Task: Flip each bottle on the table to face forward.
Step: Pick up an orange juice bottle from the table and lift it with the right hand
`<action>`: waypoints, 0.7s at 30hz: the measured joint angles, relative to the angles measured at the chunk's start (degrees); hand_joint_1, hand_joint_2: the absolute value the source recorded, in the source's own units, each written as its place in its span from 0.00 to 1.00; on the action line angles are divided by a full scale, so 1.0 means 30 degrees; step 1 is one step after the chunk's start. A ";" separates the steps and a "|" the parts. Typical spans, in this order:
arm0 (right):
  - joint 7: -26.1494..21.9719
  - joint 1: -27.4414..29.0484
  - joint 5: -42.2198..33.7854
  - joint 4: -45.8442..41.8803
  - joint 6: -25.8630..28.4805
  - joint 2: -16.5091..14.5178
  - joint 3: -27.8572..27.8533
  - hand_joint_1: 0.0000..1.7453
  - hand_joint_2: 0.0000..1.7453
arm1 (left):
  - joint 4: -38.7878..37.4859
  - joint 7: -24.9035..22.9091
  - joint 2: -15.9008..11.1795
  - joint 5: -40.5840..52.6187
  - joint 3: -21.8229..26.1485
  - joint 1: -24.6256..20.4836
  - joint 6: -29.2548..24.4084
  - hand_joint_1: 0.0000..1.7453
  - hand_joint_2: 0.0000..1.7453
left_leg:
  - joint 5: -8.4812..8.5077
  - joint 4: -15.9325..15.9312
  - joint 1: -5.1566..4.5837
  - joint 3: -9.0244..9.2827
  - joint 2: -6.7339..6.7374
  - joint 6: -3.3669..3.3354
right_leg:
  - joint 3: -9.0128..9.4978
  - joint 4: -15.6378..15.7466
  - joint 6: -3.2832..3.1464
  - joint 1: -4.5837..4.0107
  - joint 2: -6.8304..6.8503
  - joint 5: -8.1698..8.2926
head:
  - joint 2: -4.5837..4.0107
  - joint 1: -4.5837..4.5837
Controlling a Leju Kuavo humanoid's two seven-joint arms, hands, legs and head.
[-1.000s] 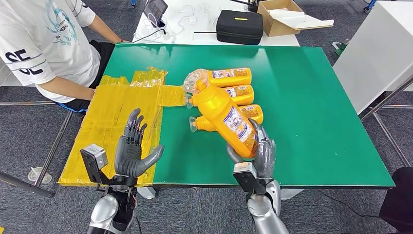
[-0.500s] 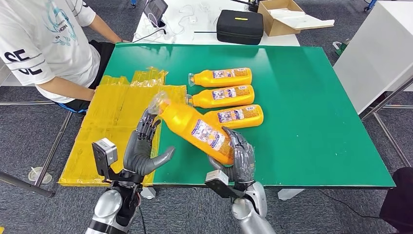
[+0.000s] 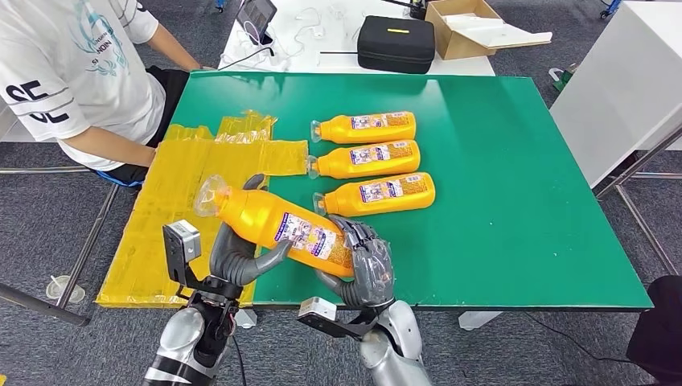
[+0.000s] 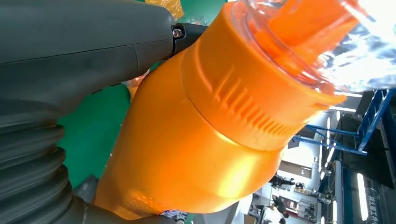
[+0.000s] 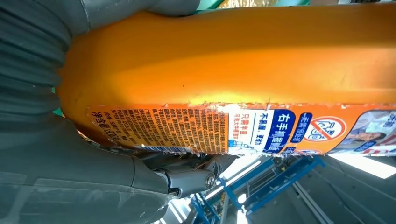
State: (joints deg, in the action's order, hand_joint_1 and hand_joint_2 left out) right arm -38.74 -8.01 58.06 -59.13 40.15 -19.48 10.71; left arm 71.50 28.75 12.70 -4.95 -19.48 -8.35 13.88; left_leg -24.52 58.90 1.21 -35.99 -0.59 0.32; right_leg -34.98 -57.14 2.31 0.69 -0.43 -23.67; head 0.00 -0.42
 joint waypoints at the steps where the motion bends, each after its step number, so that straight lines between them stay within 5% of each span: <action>1: 0.0013 -0.0021 0.0026 0.0133 0.0000 -0.0025 0.0000 1.00 1.00 | -0.0062 -0.0013 0.0000 -0.0187 0.0029 -0.0002 0.0131 0.00 1.00 | 0.0000 0.0000 0.0000 0.0000 -0.0002 0.0000 | 0.0001 0.0000 0.0000 0.0000 0.0000 0.0000 | 0.0002 0.0002; 9: 0.0037 -0.0460 -0.0290 0.1517 0.0000 -0.0064 0.0169 1.00 1.00 | -0.0189 0.0175 0.0007 -0.1565 0.0142 0.0047 0.1028 0.00 1.00 | 0.0001 0.0000 0.0003 0.0000 0.0001 0.0000 | 0.0000 0.0000 0.0000 -0.0005 -0.0001 0.0001 | 0.0000 0.0002; 16: 0.0392 -0.0973 -0.1922 0.3205 0.0000 0.0004 0.1141 0.99 1.00 | -0.0182 0.0277 0.0007 -0.4192 0.0419 0.0171 0.3650 0.00 1.00 | 0.0001 0.0000 0.0003 0.0000 0.0001 0.0000 | 0.0000 -0.0001 0.0000 -0.0004 -0.0002 0.0000 | 0.0000 0.0004; 21: 0.0590 -0.1214 -0.2734 0.3933 0.0000 0.0058 0.1799 0.99 1.00 | -0.0129 0.1007 -0.0004 -0.1802 0.0395 0.0274 0.2240 0.00 1.00 | 0.0001 0.0000 0.0003 0.0000 0.0000 0.0000 | -0.0001 0.0000 0.0000 -0.0003 -0.0002 0.0000 | 0.0000 0.0003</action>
State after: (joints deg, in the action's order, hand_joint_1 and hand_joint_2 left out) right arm -36.97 -11.65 49.86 -47.34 40.15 -19.31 16.11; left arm 71.11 31.77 12.69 -10.36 -18.29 -7.53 20.60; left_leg -24.52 58.90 1.22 -35.99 -0.59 0.33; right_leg -34.98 -57.14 2.31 0.68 -0.43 -23.66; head 0.00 -0.41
